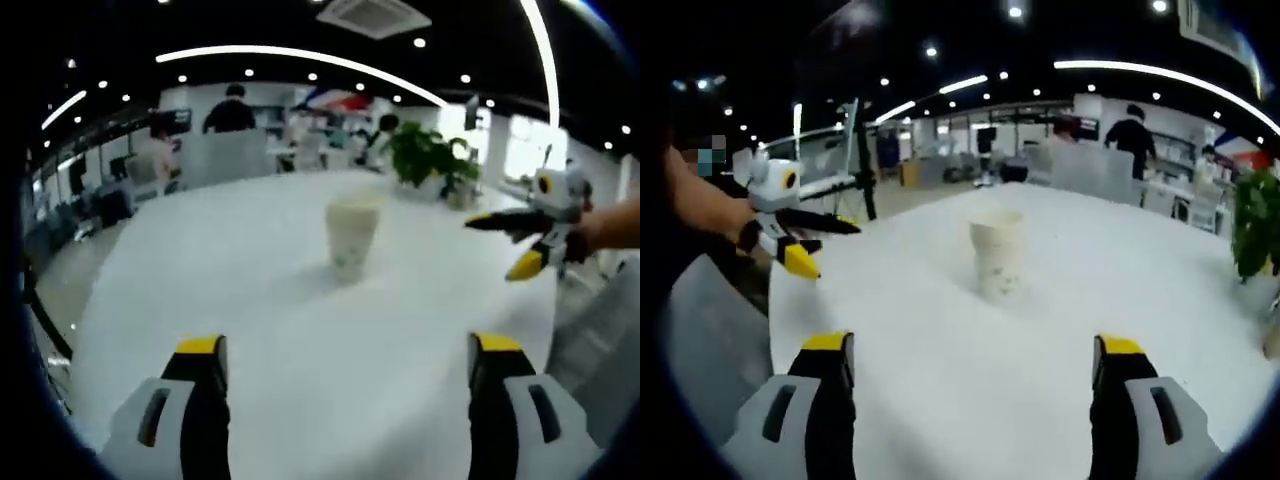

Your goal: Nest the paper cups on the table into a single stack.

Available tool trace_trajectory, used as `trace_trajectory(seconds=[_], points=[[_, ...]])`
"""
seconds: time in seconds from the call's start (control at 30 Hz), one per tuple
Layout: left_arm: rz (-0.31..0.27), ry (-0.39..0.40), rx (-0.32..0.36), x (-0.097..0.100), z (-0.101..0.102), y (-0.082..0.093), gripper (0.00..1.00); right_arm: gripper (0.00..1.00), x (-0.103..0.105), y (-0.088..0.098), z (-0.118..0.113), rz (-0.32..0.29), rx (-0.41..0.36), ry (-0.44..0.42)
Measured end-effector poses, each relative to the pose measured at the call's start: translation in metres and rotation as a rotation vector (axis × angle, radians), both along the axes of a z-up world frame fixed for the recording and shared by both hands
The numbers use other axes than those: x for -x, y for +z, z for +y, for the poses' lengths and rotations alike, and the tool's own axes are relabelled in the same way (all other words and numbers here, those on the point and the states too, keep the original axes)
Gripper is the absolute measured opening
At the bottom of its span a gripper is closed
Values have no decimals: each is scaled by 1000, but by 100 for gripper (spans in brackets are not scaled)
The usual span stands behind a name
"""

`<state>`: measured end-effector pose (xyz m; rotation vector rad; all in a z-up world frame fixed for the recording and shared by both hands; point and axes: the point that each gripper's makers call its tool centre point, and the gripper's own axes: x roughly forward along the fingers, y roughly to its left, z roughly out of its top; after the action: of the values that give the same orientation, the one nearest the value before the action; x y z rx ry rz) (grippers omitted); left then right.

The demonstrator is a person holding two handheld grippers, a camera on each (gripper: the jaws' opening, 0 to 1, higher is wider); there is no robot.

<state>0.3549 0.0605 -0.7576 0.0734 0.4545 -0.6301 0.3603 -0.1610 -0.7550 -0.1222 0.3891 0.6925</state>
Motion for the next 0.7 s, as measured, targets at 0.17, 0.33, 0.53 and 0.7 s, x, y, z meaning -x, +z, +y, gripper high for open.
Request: trace_trajectory(seconds=[0.17,0.33,0.53,0.7], points=[[-43,61,25,20,7,12,98,100,18,14,-11,-60,-43,-55],[-74,78,38,33,12,16,98,100,36,15,-14,-51,-41,-78],[-129,78,19,35,13,25,98,100,55,14,-11,-93,8,-75],[-121,70,1,43,14,24,98,100,52,23,-11,-120,12,-81]])
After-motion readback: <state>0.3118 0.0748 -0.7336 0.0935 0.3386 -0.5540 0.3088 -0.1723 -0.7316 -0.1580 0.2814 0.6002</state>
